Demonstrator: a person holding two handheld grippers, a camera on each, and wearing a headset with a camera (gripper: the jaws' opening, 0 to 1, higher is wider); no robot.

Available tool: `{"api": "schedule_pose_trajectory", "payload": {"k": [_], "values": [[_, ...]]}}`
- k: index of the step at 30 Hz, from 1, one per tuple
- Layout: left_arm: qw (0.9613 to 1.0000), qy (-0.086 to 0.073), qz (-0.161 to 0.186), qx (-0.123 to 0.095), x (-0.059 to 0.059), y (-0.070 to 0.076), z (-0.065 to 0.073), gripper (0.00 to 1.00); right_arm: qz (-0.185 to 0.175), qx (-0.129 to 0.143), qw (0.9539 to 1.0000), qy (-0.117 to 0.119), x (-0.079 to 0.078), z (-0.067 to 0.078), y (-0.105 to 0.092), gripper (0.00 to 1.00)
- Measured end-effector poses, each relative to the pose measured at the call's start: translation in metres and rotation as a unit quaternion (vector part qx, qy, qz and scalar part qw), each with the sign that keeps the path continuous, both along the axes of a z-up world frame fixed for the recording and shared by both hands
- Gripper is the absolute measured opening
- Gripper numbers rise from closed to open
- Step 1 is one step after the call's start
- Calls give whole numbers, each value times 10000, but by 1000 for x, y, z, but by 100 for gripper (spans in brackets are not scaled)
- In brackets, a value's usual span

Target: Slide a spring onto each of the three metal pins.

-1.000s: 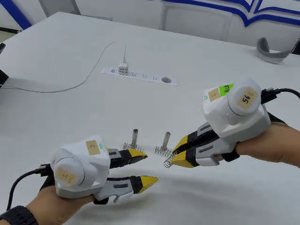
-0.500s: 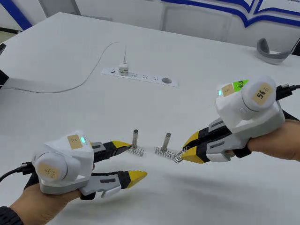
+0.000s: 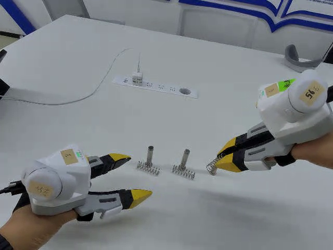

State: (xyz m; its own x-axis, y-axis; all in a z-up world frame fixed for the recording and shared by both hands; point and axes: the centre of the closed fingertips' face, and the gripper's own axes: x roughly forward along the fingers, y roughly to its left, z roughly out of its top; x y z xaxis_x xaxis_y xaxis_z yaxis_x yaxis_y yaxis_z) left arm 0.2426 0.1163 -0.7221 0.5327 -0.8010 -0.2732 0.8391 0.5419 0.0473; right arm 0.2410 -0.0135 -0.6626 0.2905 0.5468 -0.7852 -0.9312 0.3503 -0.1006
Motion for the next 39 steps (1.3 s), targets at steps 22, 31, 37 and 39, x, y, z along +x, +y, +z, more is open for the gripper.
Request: {"api": "schedule_pose_trajectory", "payload": {"k": [22,31,37,39], "values": [[9998,69,97,149,4,11,-13,59,-323,-391,9987,-68,30,2,-26,12],[9997,86,24,223,2,9,-17,56,-232,-622,9978,88,41,-8,-22,12],[9996,100,-4,251,1,8,-18,56,-210,-776,9965,237,42,-13,-24,12],[9996,103,0,250,1,9,-19,56,-201,-810,9961,278,41,-14,-25,12]]}}
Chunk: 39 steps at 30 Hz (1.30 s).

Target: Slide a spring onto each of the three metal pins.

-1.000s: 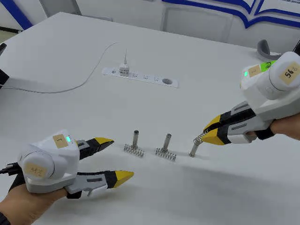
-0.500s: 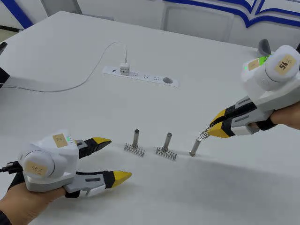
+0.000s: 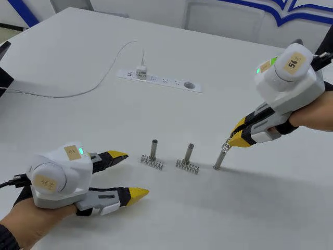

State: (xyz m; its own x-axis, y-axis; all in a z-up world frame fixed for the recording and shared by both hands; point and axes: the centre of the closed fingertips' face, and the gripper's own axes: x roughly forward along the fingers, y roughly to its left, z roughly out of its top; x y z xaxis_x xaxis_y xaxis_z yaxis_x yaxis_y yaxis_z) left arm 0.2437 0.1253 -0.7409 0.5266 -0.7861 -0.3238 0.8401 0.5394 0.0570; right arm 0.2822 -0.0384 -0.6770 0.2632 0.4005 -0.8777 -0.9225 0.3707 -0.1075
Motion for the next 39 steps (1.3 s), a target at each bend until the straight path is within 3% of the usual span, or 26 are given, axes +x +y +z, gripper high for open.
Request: {"api": "schedule_pose_trajectory", "payload": {"k": [16,26,39], "values": [[10000,28,52,-23,1,3,0,55,50,-203,9995,225,3,-15,1,12],[10000,46,56,-10,1,4,-1,55,68,-418,9987,300,4,-31,1,12],[9999,81,62,-9,1,5,-2,55,-3,-454,9982,400,4,-48,3,12]]}}
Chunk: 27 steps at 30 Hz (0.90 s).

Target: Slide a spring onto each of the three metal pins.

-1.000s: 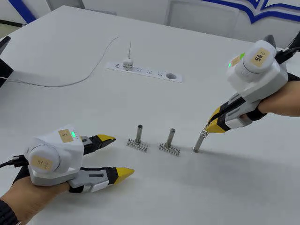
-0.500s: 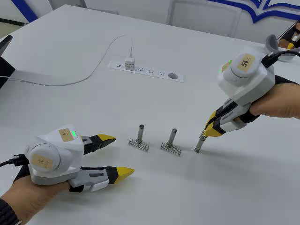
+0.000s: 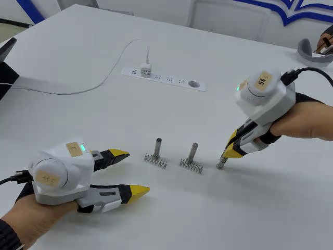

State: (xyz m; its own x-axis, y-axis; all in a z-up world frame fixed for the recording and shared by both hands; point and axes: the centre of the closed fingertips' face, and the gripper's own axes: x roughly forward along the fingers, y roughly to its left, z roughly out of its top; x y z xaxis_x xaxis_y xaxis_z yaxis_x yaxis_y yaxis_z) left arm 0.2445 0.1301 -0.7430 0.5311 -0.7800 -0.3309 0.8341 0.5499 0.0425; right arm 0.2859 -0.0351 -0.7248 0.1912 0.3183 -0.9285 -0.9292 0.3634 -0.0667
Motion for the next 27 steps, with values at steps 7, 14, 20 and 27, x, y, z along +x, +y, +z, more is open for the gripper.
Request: {"api": "schedule_pose_trajectory", "payload": {"k": [7,14,20,27], "values": [[10000,17,3,-1,0,0,-1,55,-17,-35,10000,35,-1,-6,0,12],[10000,17,9,-9,0,1,-1,54,-45,-56,9999,80,-1,-11,0,12],[10000,26,22,-4,0,2,-1,55,-71,-73,9999,109,-1,-15,-1,12],[10000,29,24,-4,0,2,-1,55,-79,-69,9999,124,-1,-16,-2,12]]}}
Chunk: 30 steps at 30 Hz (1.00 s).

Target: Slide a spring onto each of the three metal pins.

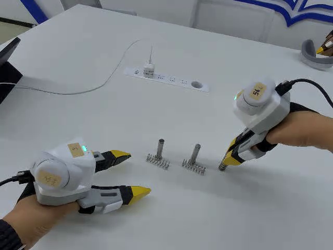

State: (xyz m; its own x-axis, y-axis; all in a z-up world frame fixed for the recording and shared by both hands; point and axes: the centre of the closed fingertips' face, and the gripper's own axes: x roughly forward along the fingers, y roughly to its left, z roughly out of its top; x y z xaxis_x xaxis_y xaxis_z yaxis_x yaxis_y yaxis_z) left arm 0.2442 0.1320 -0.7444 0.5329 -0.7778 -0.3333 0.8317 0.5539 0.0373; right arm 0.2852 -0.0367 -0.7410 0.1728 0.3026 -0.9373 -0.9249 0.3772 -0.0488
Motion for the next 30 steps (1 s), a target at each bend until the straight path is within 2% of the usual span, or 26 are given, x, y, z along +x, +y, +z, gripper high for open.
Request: {"api": "schedule_pose_trajectory", "payload": {"k": [10,17,22,24,30], "values": [[10000,23,18,6,0,1,-1,54,13,90,9999,-67,-1,2,0,17],[10000,36,19,13,0,2,-2,54,77,149,9994,-315,1,14,1,20],[10000,40,18,28,0,2,-2,54,213,231,9983,-499,0,26,9,21],[10000,43,19,27,0,2,-2,54,272,299,9979,-498,-3,29,15,21],[10000,46,15,32,0,1,-2,54,386,381,9976,-422,-8,23,31,20]]}}
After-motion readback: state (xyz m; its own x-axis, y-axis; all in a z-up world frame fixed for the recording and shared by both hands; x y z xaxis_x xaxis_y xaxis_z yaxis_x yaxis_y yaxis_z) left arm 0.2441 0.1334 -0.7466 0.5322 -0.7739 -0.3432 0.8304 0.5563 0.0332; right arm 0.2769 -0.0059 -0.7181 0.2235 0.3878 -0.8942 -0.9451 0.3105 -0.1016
